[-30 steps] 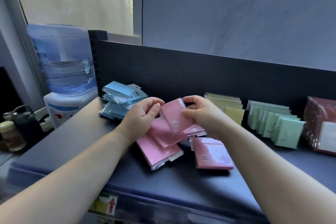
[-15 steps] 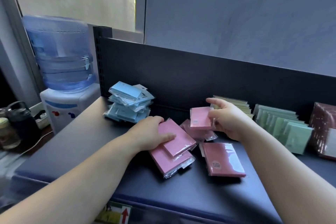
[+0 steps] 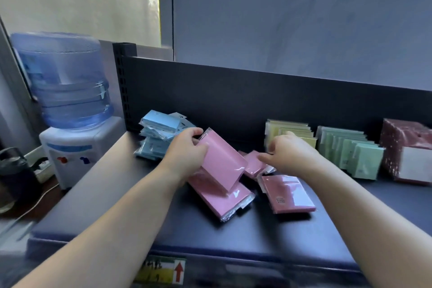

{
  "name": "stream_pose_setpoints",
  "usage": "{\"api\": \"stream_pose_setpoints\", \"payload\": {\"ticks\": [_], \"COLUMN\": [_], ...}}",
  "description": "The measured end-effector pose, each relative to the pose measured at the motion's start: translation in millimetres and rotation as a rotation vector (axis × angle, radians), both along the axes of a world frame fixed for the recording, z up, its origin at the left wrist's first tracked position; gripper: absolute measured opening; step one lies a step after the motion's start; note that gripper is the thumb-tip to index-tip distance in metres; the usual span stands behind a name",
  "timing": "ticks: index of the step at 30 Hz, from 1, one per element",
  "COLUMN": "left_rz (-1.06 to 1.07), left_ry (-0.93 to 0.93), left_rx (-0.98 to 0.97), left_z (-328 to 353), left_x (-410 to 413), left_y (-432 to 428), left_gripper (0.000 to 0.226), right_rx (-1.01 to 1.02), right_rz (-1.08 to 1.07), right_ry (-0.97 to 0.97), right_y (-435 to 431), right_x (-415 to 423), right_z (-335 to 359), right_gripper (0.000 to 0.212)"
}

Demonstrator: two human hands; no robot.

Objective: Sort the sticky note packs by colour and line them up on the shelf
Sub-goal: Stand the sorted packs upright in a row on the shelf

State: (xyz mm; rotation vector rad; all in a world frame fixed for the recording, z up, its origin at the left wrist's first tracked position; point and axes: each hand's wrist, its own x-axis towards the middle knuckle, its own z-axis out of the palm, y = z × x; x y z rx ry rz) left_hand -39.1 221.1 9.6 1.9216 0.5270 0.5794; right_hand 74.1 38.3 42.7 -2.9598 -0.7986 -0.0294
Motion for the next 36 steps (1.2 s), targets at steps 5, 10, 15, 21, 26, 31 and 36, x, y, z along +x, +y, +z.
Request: {"api": "stream_pose_setpoints", "payload": {"ticks": [5,10,15,21,26,31,36], "left_rz": [-0.245,-0.335,-0.342,-0.385,-0.461,-0.56,-0.529], "left_ry": [-0.006,0.277,0.496,0.56,0.614,0.177,-0.023], "left_rx": [-0.369,0.085,0.186,0.206,0.056,-0.323,-0.032], "left_z": [14.3,9.5,6.0,5.0,5.6,10.5,9.2], "left_x": [-9.4,-15.4,-14.5,-8.5,-10.1,-19.5,-21.2], "left_y": [-5.8,10.0,22.7,20.4,25.0,25.2,29.3], "left_gripper": [0.021,0.008,0.025,0.037,0.044,0.017,0.036], "right_rx": [0.407,0.174,-0.082,-0.084,-0.053,0.213,0.119], "right_rz": [0.212,0.274,0.32,0.326,0.309,0.266,0.293], "right_ry": [0.344,0.371,0.288,0.406,0.484,0.456,0.018], "right_y": [19.5,17.9,19.7,30.3,35.0,36.1,41.8], "right_x": [-37.7,-48.1,-61.9,-71.3,-73.9,-76.7,-64.2], "right_z": [9.4,5.5,-0.7,-5.7,-7.3,-4.5,3.3], "right_gripper": [0.059,0.018,0.042,0.073,0.112,0.086,0.043]}}
